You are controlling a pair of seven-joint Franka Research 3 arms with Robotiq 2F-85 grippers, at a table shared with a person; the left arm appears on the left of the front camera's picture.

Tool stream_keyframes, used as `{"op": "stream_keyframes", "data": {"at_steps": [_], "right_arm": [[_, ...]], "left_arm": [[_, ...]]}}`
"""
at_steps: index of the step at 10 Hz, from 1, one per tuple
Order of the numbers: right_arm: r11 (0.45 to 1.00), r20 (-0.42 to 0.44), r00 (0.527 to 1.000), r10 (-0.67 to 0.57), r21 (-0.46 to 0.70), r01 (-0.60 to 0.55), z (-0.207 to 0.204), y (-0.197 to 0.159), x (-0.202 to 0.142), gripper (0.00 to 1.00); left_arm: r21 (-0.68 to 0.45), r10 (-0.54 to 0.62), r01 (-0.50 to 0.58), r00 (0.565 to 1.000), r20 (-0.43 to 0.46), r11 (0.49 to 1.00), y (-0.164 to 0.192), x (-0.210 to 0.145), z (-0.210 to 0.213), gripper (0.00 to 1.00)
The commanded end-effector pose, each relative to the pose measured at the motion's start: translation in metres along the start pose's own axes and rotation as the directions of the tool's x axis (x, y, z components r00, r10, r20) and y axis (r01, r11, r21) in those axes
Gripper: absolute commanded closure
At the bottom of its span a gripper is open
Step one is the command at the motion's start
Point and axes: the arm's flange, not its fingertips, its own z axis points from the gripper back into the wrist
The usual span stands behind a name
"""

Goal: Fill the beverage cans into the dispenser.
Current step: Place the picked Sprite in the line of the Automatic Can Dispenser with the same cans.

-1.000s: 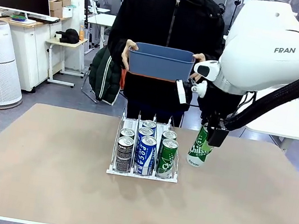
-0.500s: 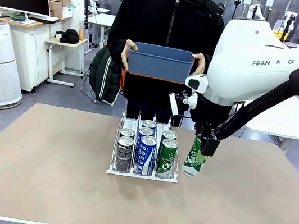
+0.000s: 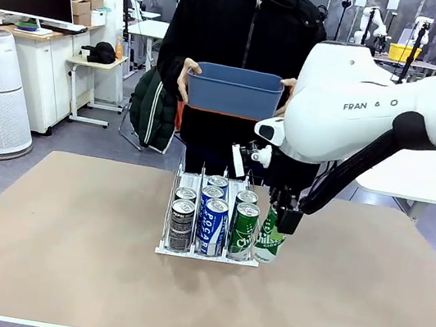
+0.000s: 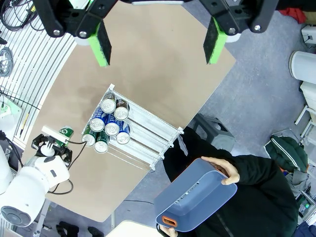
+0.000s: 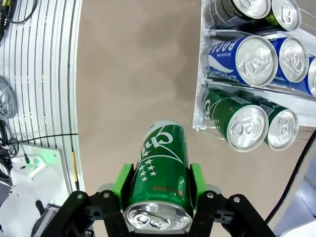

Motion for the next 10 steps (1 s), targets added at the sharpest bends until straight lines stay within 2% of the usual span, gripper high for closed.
{"op": "stream_keyframes", "data": {"at_steps": [1, 4, 7, 10], "right_arm": [[0.999, 0.050, 0.998, -0.032, -0.027, 0.034, -0.004, -0.002, 0.014, 0.41], [0.999, 0.078, 0.997, -0.019, -0.041, 0.022, -0.015, -0.016, 0.027, 0.41], [0.995, 0.102, 0.995, 0.003, -0.104, 0.008, -0.021, -0.037, 0.035, 0.41], [0.990, 0.029, 0.999, -0.018, -0.137, 0.022, -0.027, -0.053, 0.036, 0.41]], "left_arm": [[0.003, 0.002, -0.002, 1.000, 0.005, 1.000, 0.002, -0.001, -0.001, 0.00], [0.003, 0.002, -0.002, 1.000, 0.005, 1.000, 0.002, -0.001, -0.001, 0.00], [0.003, 0.002, -0.002, 1.000, 0.005, 1.000, 0.002, -0.001, -0.001, 0.00], [0.003, 0.002, -0.002, 1.000, 0.005, 1.000, 0.002, -0.001, -0.001, 0.00]]}}
